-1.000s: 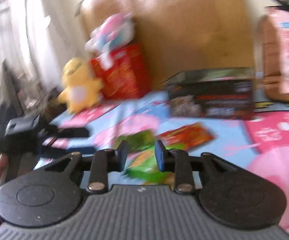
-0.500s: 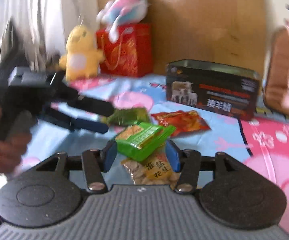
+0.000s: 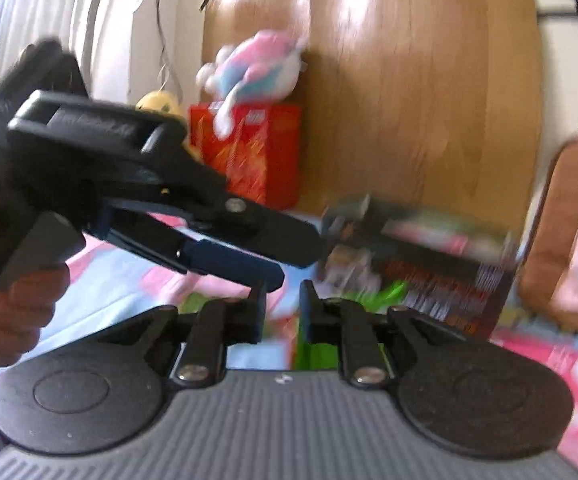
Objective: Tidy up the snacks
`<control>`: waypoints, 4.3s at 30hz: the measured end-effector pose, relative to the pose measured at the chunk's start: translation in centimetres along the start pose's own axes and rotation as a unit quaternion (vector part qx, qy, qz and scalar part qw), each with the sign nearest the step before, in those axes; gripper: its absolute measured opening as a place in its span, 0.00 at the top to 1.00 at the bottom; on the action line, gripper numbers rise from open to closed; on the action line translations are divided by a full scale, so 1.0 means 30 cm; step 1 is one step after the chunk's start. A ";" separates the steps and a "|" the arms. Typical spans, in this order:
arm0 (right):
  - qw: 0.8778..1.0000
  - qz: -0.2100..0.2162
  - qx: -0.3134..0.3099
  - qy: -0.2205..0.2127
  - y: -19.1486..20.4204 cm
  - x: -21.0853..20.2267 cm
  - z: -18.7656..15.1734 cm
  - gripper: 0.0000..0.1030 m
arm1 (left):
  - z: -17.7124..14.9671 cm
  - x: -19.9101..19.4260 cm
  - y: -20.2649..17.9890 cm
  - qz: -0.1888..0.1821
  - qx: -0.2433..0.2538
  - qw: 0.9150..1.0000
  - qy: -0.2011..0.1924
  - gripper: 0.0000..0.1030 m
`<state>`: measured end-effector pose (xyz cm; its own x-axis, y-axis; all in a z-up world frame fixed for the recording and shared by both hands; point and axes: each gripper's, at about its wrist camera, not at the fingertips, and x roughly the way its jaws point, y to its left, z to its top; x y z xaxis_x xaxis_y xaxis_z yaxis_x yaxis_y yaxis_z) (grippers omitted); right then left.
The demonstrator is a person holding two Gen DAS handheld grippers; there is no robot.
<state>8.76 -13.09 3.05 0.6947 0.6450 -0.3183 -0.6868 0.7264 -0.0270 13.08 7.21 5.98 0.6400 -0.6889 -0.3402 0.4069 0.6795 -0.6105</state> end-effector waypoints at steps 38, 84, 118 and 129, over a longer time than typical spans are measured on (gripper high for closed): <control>0.996 -0.033 0.074 -0.029 -0.240 0.174 0.131 0.51 | 0.248 0.180 0.076 0.163 0.044 0.985 -0.031 0.33; 0.986 0.051 0.099 0.126 -0.069 -0.243 -0.232 0.39 | -0.275 -0.078 0.082 0.033 -0.046 0.996 0.072 0.30; 0.980 0.070 0.155 0.104 -0.103 0.075 -0.174 0.42 | -0.185 0.003 0.202 0.050 -0.035 0.998 0.000 0.34; 0.978 0.082 0.161 0.104 -0.110 0.075 -0.170 0.37 | -0.182 -0.004 0.219 0.040 -0.050 0.998 0.002 0.33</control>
<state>11.50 -15.27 -2.41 0.4990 0.7218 -0.4796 -0.6597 0.6753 0.3298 12.11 10.39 -1.89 0.6649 -0.6346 -0.3939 0.2872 0.7041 -0.6494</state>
